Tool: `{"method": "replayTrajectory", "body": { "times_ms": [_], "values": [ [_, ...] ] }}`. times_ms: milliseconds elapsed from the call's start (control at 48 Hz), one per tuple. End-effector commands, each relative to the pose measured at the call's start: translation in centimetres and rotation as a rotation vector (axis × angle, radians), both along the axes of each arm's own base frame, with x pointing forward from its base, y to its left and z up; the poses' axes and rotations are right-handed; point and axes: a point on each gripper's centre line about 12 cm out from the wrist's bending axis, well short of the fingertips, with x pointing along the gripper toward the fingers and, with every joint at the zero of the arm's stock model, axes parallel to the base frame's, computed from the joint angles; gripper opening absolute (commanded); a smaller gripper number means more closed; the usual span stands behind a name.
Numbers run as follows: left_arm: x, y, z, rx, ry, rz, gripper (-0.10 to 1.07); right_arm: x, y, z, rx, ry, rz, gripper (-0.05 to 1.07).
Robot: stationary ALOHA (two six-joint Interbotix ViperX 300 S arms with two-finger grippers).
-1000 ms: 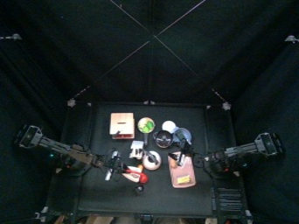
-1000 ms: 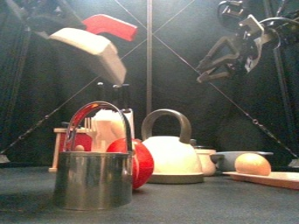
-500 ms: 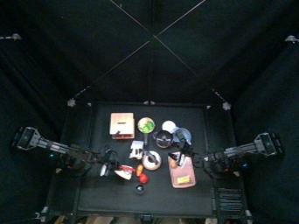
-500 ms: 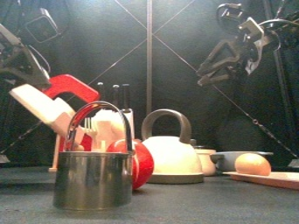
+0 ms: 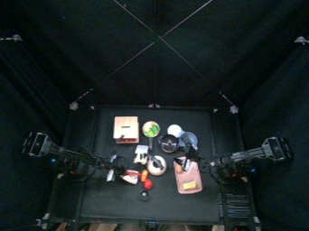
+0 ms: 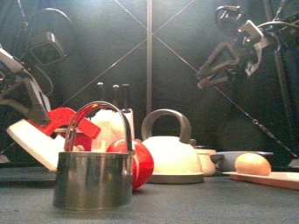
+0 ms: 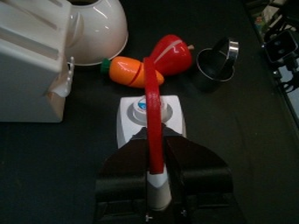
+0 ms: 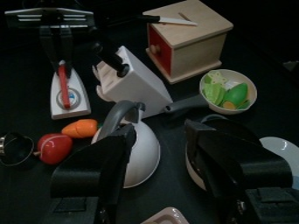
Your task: Place iron left of carrot
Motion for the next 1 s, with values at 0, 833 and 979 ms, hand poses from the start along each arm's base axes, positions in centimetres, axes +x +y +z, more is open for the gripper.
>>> {"method": "replayTrajectory", "body": {
  "times_ms": [0,833,979],
  "values": [
    [0.1,0.1,-0.4,-0.003,0.016,0.007,0.43,0.1,-0.1,0.5,0.002,-0.017,-0.010,0.85],
    [-1.2,0.5,1.3,-0.054,-0.053,0.060,0.79,0.0,-0.2,0.4,0.003,-0.013,-0.012,0.85],
    [-1.0,0.5,1.5,-0.068,-0.059,0.075,0.79,0.0,-0.2,0.3,0.001,-0.010,-0.010,0.85]
  ]
}}
